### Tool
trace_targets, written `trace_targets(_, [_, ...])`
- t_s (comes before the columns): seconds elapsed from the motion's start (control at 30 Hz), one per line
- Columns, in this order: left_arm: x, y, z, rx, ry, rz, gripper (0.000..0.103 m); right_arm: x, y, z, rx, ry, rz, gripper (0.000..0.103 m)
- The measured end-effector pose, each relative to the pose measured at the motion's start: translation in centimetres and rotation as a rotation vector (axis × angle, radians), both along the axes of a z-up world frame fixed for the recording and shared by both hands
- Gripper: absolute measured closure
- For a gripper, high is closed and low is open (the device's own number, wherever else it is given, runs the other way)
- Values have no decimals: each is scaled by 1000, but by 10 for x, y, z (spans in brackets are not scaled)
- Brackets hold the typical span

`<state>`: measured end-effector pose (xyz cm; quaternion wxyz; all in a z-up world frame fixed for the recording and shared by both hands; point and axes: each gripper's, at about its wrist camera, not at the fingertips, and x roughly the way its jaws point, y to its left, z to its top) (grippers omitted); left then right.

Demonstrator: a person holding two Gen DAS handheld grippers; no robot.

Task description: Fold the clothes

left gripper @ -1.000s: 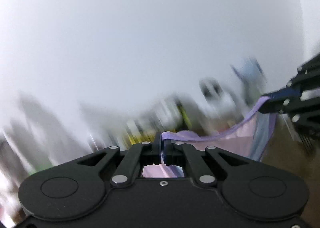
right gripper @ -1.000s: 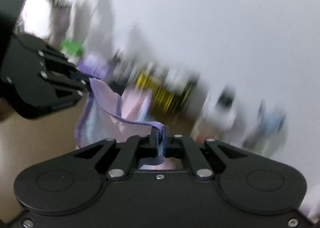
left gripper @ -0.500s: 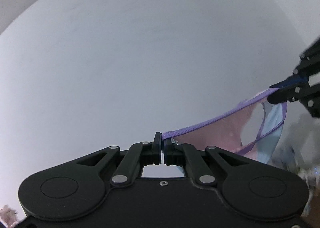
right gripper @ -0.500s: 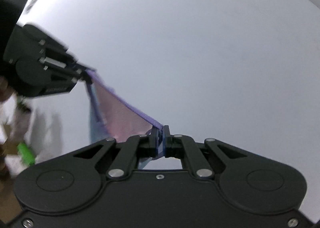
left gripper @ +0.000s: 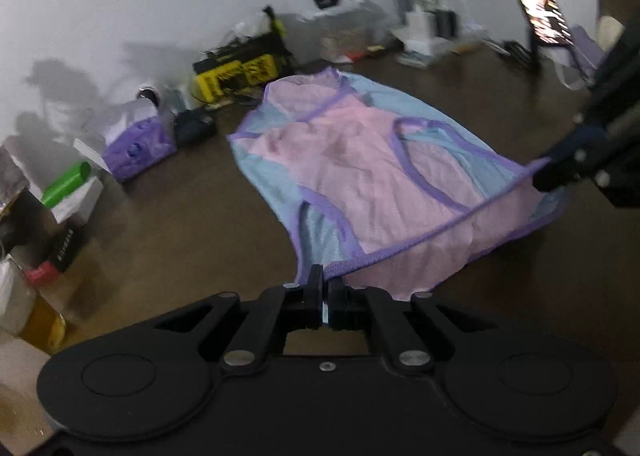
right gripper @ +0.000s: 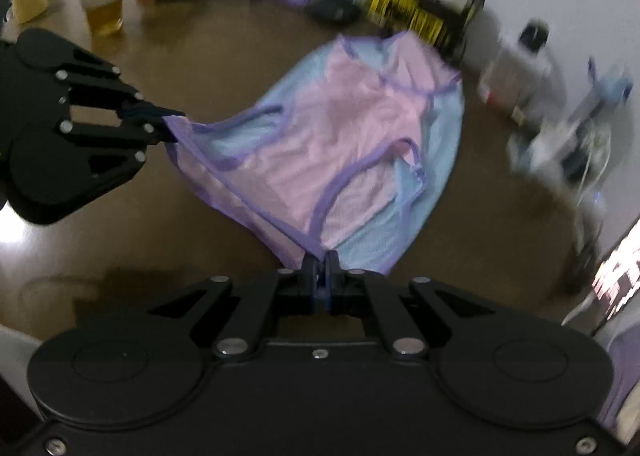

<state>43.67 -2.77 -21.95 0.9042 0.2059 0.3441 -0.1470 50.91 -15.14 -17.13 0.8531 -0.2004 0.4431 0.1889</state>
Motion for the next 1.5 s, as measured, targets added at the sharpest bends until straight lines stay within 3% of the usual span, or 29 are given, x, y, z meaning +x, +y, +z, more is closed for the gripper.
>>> trace_targets(0.2, [-30, -1, 2, 69, -14, -77, 98, -2, -8, 2, 18, 12, -45, 99])
trace_targets(0.27, [-29, -4, 0, 103, -4, -99, 76, 8, -10, 5, 70, 35, -72, 99])
trace_targets(0.3, [-29, -9, -2, 142, -21, -123, 56, 5, -12, 6, 93, 47, -86, 99])
trace_targets(0.33, [-28, -14, -4, 179, -43, -150, 44, 4, -14, 7, 115, 57, -103, 99])
trace_targets(0.4, [-26, -21, -8, 242, -73, -197, 44, 18, -19, 8, 151, 64, -146, 99])
trace_targets(0.63, [-27, -39, -19, 342, -100, -303, 44, 31, -27, 19, 211, 59, -195, 99])
trace_targets(0.77, [-37, -49, -30, 496, -159, -481, 44, 36, -26, 27, 233, 78, -173, 99])
trace_targets(0.87, [-32, -49, -32, 532, -140, -542, 51, 40, -25, 29, 221, 84, -147, 99])
trace_targets(0.93, [-18, -46, -25, 497, -39, -554, 96, 41, -25, 26, 190, 91, -123, 99])
trace_targets(0.97, [-12, -45, -23, 478, -4, -545, 96, 42, -25, 22, 167, 92, -107, 99])
trace_targets(1.03, [10, -37, -14, 363, 125, -482, 98, 42, -23, 15, 115, 78, -76, 98])
trace_targets(1.1, [26, -30, -8, 275, 199, -413, 98, 41, -19, 8, 59, 53, -45, 97])
trace_targets(1.2, [65, -10, 2, 89, 353, -247, 98, 36, -17, 1, -14, 5, 32, 72])
trace_targets(1.27, [76, -5, 8, 52, 378, -216, 98, 29, -14, 0, -32, -9, 93, 62])
trace_targets(1.5, [84, 0, 28, 61, 334, -259, 98, 29, 3, -11, -109, 17, 169, 60])
